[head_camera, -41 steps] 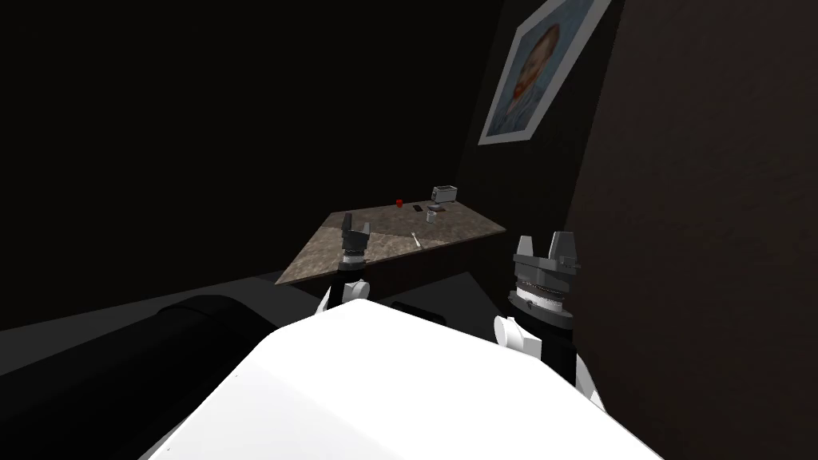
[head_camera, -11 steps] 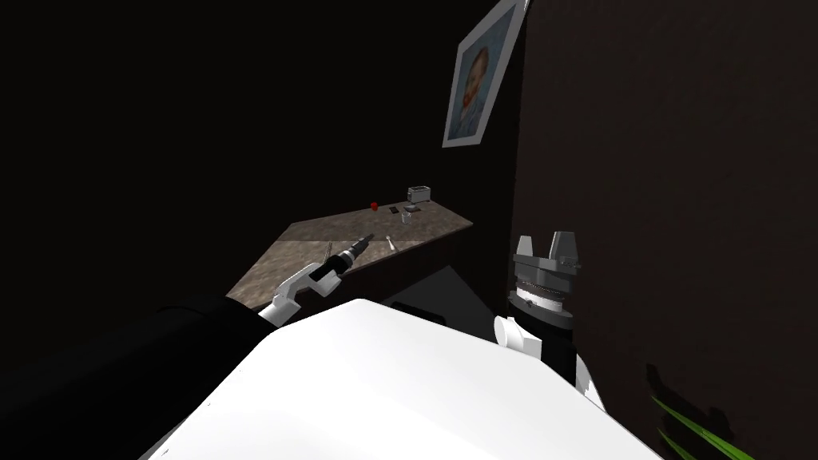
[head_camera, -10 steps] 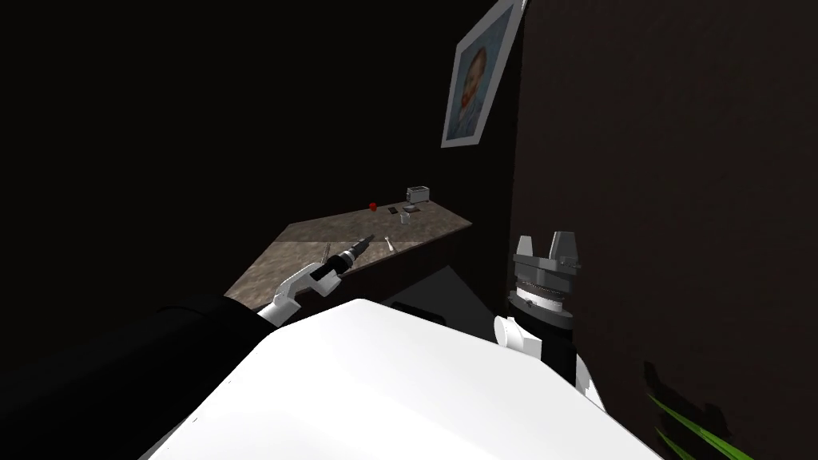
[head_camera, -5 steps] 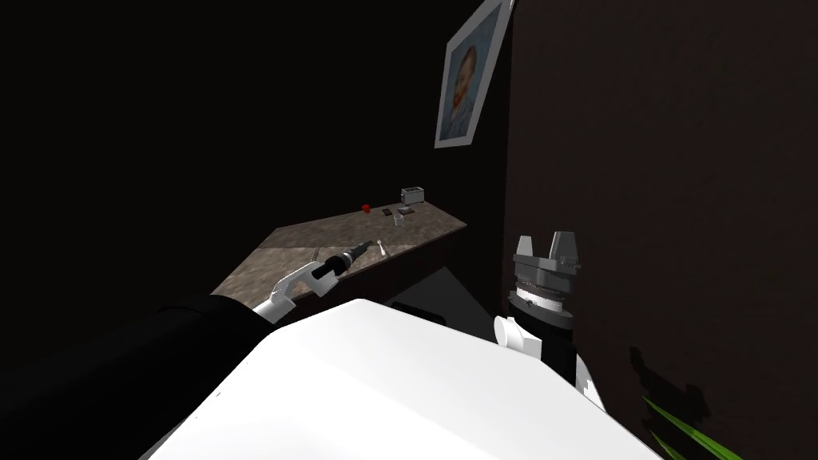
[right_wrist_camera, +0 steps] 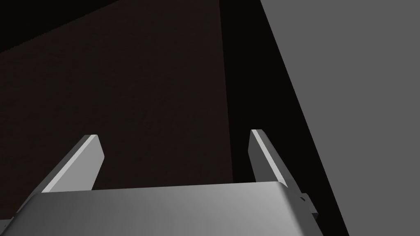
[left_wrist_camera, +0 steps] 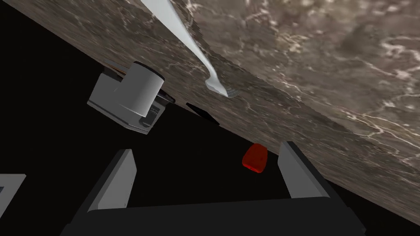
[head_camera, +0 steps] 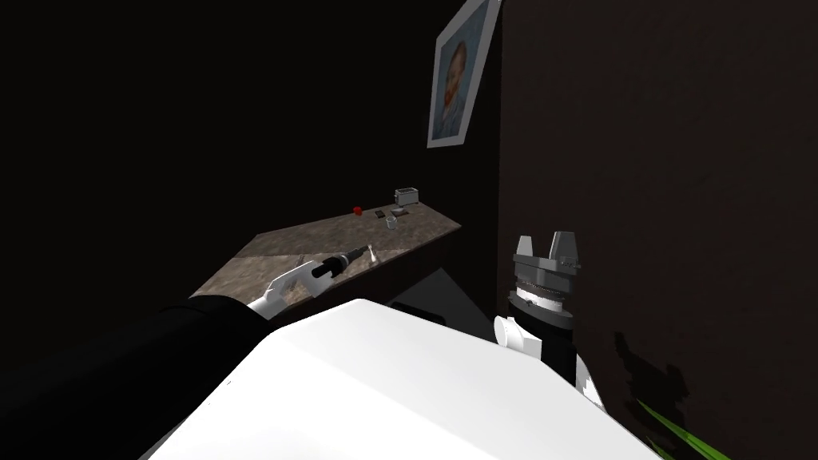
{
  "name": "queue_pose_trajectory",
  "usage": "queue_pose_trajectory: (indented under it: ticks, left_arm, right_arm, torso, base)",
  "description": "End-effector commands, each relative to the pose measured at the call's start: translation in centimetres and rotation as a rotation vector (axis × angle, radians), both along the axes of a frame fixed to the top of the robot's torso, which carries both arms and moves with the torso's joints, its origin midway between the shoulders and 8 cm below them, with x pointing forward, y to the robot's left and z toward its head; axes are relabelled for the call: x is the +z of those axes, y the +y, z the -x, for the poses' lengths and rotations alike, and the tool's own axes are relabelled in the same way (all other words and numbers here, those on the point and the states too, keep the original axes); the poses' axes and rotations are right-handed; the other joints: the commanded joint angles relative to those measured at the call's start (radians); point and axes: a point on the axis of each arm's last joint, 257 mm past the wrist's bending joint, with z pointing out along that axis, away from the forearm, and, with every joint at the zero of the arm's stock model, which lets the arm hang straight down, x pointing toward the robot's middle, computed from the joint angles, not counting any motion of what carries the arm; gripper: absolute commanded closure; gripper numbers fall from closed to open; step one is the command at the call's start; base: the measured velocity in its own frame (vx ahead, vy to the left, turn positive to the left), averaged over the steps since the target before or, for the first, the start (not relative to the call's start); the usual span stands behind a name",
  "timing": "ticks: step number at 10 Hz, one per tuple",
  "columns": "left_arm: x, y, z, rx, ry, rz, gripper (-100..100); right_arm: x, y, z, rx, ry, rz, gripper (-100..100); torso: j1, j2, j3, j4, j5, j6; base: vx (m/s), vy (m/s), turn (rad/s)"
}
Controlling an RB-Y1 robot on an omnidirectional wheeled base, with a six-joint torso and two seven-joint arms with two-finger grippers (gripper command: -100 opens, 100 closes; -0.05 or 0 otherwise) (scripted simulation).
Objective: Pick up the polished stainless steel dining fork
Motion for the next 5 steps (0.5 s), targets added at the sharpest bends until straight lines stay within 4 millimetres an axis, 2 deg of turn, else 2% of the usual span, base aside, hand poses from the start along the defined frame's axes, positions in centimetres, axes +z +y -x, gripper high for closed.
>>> queue_pose_trajectory:
  ticks: [1,5]
  left_arm:
    - [-1.2,1.2,0.8,0.015,0.053,-0.043,-100]
    - [-4.0,4.6,3.6,0.054,0.194,-0.159,-100]
  right_arm:
    - [0.0,0.0,0.0,0.0,0.0,0.0,0]
    - [0.0,0.0,0.0,0.0,0.0,0.0,0]
  torso:
    - [0.0,0.0,0.0,0.0,0.0,0.0]
    - [0.0,-0.003,-0.001,0.0,0.0,0.0]
  base:
    - [0.083,-0.055,-0.057]
    - [0.124,-0.058,-0.078]
